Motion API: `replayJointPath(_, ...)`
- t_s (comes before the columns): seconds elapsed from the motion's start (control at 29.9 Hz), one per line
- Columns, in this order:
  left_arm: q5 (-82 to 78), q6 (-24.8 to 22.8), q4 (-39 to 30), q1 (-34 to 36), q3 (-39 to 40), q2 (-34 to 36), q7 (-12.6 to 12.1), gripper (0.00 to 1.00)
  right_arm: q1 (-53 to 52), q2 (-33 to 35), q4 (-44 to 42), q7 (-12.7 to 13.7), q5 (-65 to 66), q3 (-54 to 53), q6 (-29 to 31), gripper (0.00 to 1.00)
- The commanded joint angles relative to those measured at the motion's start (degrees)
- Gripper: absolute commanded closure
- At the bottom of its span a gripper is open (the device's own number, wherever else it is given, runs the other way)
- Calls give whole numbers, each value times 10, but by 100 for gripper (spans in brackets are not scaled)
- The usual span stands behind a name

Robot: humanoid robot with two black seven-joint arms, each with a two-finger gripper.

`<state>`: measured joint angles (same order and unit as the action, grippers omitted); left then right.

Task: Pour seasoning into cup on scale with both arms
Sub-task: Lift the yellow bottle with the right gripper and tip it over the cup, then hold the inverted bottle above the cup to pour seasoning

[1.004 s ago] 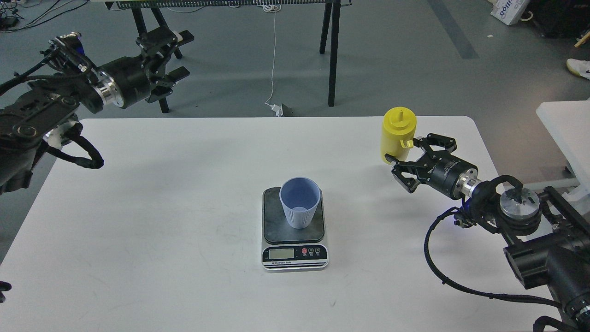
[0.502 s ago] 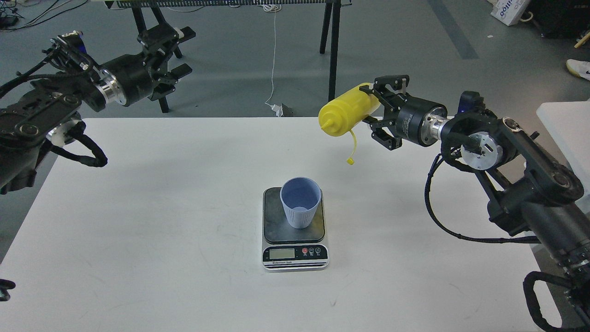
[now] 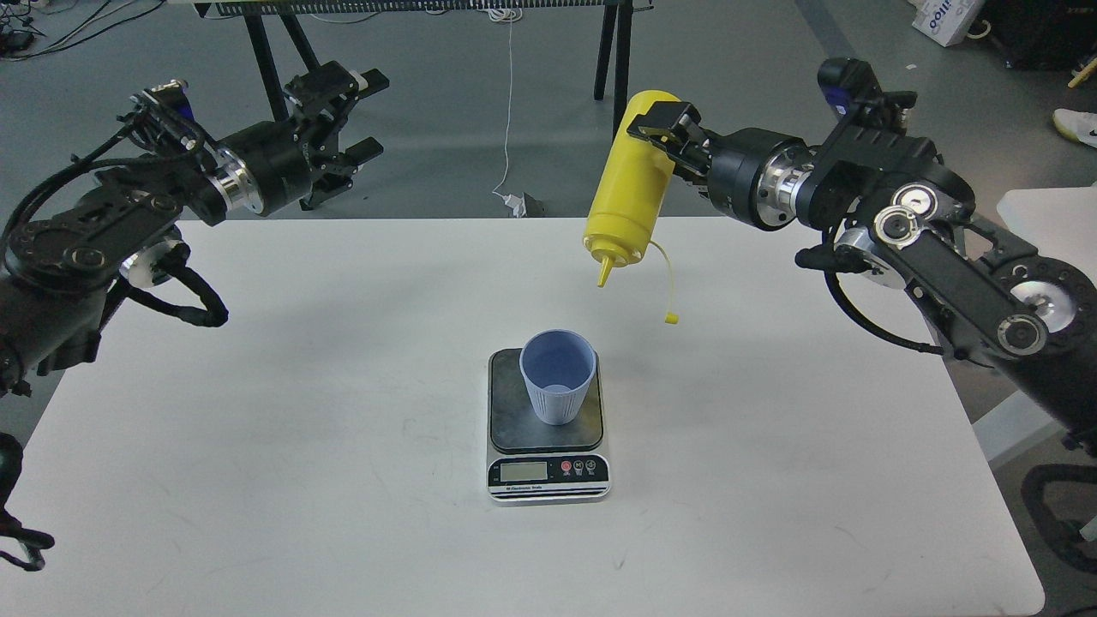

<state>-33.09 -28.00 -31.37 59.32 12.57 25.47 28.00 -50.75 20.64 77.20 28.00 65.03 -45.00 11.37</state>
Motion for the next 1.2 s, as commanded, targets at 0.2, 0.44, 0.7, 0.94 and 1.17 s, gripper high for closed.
replayJointPath(0.2, 0, 0, 0, -29, 0, -15, 0, 1, 0, -5, 0, 0, 57, 37, -2, 98)
replayJointPath(0.44, 0, 0, 0, -35, -2, -7, 0, 1, 8, -30, -1, 0, 57, 40, -15, 98)
replayJointPath(0.7, -1, 0, 0, -43, -3, -2, 0, 1, 48, -73, -3, 0, 58, 40, -69, 98)
replayJointPath(0.94, -2, 0, 0, -43, -3, 3, 0, 1, 58, -81, -7, 0, 94, 41, -72, 98)
replayJointPath(1.17, -3, 0, 0, -45, -4, -4, 0, 1, 54, -86, -16, 0, 108, 54, -72, 98)
